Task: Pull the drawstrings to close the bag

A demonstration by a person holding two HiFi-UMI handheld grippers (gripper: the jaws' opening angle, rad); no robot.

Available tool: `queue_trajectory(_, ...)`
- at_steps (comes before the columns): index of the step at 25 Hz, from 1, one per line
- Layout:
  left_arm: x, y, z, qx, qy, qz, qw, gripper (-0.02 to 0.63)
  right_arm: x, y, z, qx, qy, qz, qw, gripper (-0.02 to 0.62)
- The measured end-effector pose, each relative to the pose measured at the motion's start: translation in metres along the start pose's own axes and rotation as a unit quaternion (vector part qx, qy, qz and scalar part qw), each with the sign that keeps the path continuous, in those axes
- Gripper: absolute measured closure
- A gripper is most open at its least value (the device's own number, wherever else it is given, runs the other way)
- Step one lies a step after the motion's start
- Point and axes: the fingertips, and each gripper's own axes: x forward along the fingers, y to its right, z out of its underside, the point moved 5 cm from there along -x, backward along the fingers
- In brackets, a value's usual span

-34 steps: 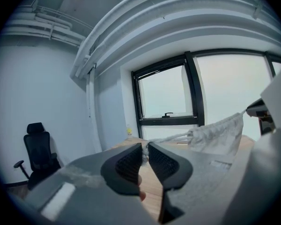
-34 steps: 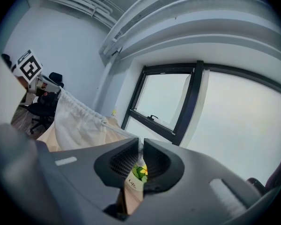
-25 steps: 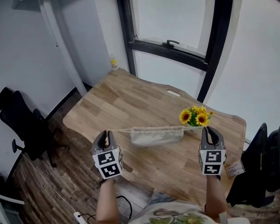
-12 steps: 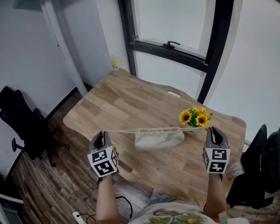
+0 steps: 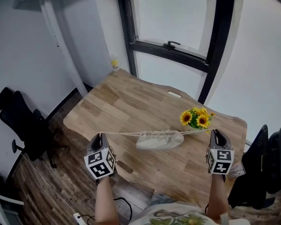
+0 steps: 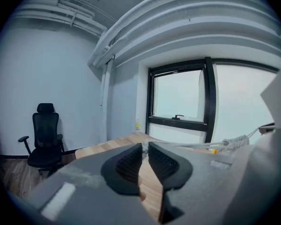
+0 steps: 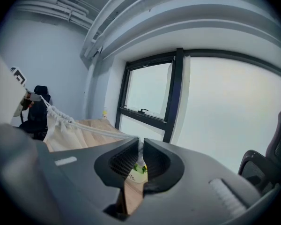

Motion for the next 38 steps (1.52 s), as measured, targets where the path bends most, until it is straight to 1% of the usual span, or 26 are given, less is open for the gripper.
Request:
queue_trajectory(3,-0.002,0.002,0.000,-0.007,0.015,-0.002,0.9999,0.554,-0.002,-0.001,0.001,0.027,0.010,-0.012,1.000,0.558)
queue_trajectory(6,-0.003,0.003,0.001,-0.017,0.022,0.004,0.9996,0.555,-0.002,0.001,0.001,0.072,0.017,-0.022,0.997,0.558)
queue_trajectory(8,-0.003,0.005,0.004,-0.016,0.020,0.007,0.9996,0.555,-0.002,0.004,0.004,0.097,0.017,-0.017,0.995,0.558)
queue_trajectory(10,-0.002,0.006,0.008,-0.022,0.010,0.009,0.9997,0.555,-0.001,0.007,0.007,0.104,0.020,-0.003,0.994,0.560)
queue_trajectory(11,0.000,0.005,0.010,-0.029,0.004,0.010,0.9995,0.555,-0.001,0.008,0.008,0.103,0.023,0.004,0.994,0.560)
queue_trajectory(13,0.002,0.001,0.015,-0.057,-0.008,0.008,0.9983,0.557,0.001,0.007,0.009,0.108,0.027,0.007,0.994,0.561)
queue_trajectory(15,0.004,-0.005,0.018,-0.086,-0.012,-0.003,0.9962,0.558,0.004,0.004,0.011,0.127,0.027,-0.002,0.992,0.561)
queue_trajectory(17,0.004,-0.012,0.020,-0.098,-0.012,-0.018,0.9950,0.560,0.007,0.003,0.015,0.147,0.022,-0.011,0.989,0.561)
queue_trajectory(24,-0.001,-0.022,0.024,-0.097,-0.011,-0.032,0.9946,0.560,0.007,0.021,0.025,0.180,0.022,0.000,0.983,0.561)
queue_trajectory(29,-0.001,-0.031,0.029,-0.113,-0.017,-0.037,0.9927,0.558,0.005,0.033,0.028,0.187,0.023,0.008,0.982,0.560)
queue_trajectory(33,-0.001,-0.033,0.026,-0.105,-0.015,-0.038,0.9936,0.558,0.004,0.038,0.027,0.194,0.026,0.004,0.981,0.560)
queue_trajectory(38,0.002,-0.041,0.020,-0.107,-0.009,-0.037,0.9936,0.557,0.004,0.039,0.022,0.193,0.041,-0.019,0.980,0.561)
